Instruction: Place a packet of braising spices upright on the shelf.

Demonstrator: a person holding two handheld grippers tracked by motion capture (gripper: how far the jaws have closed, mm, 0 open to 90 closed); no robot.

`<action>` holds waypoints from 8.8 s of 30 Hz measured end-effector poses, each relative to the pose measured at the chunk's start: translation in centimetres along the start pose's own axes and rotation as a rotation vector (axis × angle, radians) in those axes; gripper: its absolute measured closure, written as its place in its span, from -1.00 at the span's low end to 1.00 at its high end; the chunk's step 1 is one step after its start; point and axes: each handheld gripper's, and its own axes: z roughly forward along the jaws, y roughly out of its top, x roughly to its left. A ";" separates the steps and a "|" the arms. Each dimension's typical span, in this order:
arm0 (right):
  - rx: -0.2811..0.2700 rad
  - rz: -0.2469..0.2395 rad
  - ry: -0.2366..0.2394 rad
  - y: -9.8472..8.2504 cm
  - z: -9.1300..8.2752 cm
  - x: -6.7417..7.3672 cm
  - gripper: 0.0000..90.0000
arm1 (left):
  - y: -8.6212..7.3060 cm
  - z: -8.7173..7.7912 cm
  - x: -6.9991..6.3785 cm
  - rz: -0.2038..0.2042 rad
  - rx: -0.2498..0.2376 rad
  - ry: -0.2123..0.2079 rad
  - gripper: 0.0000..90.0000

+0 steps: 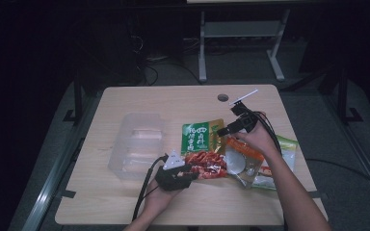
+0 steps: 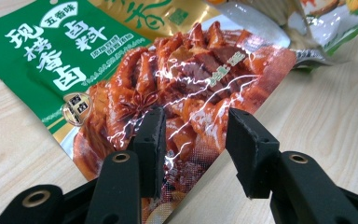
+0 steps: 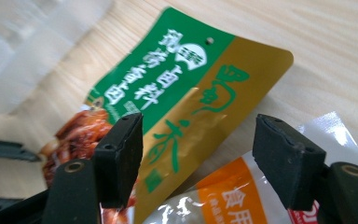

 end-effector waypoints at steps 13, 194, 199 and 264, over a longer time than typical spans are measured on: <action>0.068 0.104 -0.004 0.6 3.2 -1.5 0.28 | -0.4 0.5 0.4 -0.034 0.033 -0.009 0.22; -0.295 -0.368 0.246 13.5 9.7 14.3 0.98 | -1.7 -7.7 -2.3 0.072 -0.142 -0.052 0.24; -0.296 -0.353 0.230 13.3 9.7 13.6 0.70 | -1.7 -7.6 -2.3 0.066 -0.142 -0.043 0.18; -0.236 -0.063 0.119 -9.1 -6.1 0.5 0.01 | -0.6 -4.8 -3.6 0.091 -0.095 -0.070 -0.15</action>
